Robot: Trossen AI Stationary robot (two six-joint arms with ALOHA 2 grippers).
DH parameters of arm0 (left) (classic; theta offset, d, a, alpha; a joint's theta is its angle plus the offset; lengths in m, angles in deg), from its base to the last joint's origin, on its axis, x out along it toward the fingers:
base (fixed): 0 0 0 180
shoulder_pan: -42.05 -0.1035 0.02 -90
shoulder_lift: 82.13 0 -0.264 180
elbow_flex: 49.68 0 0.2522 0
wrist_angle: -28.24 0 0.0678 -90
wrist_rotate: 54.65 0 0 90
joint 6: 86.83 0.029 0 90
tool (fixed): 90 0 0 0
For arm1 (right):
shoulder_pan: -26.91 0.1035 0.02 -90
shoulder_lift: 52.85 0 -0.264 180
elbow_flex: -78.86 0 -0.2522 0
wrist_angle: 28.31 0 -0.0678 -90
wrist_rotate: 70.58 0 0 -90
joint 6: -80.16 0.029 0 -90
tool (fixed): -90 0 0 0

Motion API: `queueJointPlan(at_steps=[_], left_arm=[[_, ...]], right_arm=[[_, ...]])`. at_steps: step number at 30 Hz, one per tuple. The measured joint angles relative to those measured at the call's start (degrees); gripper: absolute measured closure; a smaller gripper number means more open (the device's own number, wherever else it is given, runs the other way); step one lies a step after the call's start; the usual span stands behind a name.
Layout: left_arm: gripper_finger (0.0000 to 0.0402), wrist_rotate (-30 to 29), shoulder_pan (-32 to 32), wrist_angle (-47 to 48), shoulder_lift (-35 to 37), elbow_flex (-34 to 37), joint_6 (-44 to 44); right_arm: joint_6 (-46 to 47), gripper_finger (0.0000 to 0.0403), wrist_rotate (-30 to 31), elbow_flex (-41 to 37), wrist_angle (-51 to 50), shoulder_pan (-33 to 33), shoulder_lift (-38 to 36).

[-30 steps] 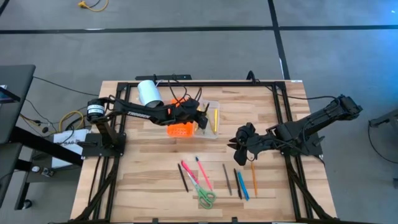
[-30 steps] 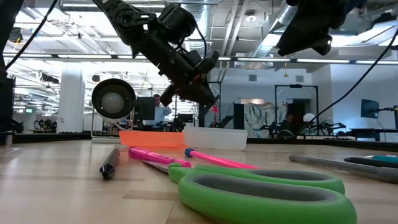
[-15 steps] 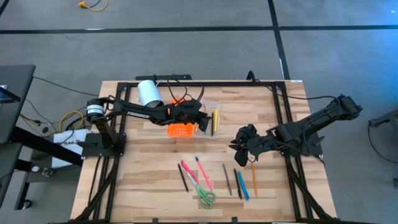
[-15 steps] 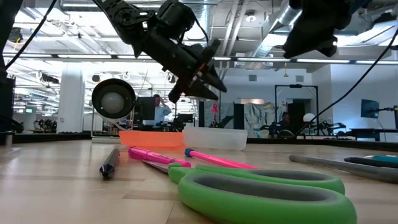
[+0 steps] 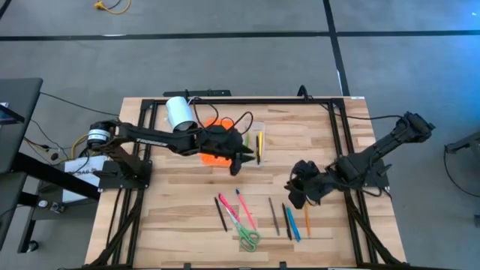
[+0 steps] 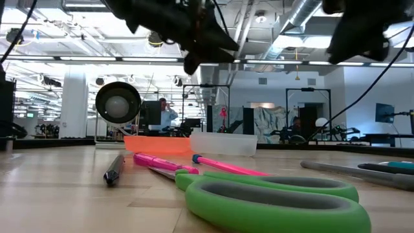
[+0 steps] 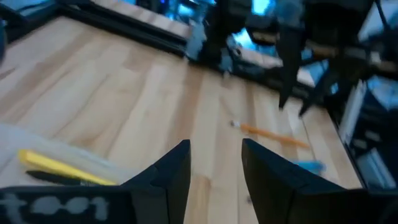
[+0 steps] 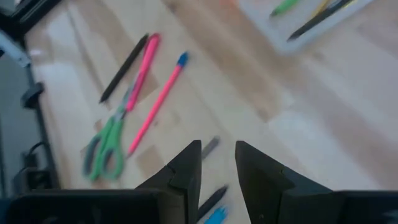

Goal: Pick & place school supplies into a supply box
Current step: Put the orange pencil into the orange supply box

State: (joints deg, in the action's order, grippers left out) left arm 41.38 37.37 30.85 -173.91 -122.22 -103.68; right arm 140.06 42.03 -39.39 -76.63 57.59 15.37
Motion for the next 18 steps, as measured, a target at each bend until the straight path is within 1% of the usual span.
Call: queueJointPlan(at_steps=[3,7,9,12,15,18], left_arm=[[0.0272,-0.3,1.7,4.1,1.9,0.0,2.6],[0.0272,-1.9,3.5,9.0,3.5,0.0,4.9],[0.0272,-2.1,4.1,11.2,3.8,0.0,5.7],[0.0272,-2.3,4.7,13.1,3.9,0.0,6.1],[0.0272,-2.4,5.1,14.6,3.9,0.0,6.2],[0.0272,-3.5,5.5,15.4,3.9,0.0,7.0]], right_arm=[[5.3,0.0310,0.0,0.0,-1.3,4.1,0.0],[16.0,0.0310,0.4,0.0,-4.4,9.6,0.1],[21.5,0.0310,1.4,0.0,-4.6,12.1,1.1],[29.6,0.0310,1.2,0.0,-5.3,15.5,3.4],[38.2,0.0310,-1.0,0.0,-5.2,17.9,6.9],[46.4,0.0310,-5.0,0.0,-5.0,19.3,10.7]])
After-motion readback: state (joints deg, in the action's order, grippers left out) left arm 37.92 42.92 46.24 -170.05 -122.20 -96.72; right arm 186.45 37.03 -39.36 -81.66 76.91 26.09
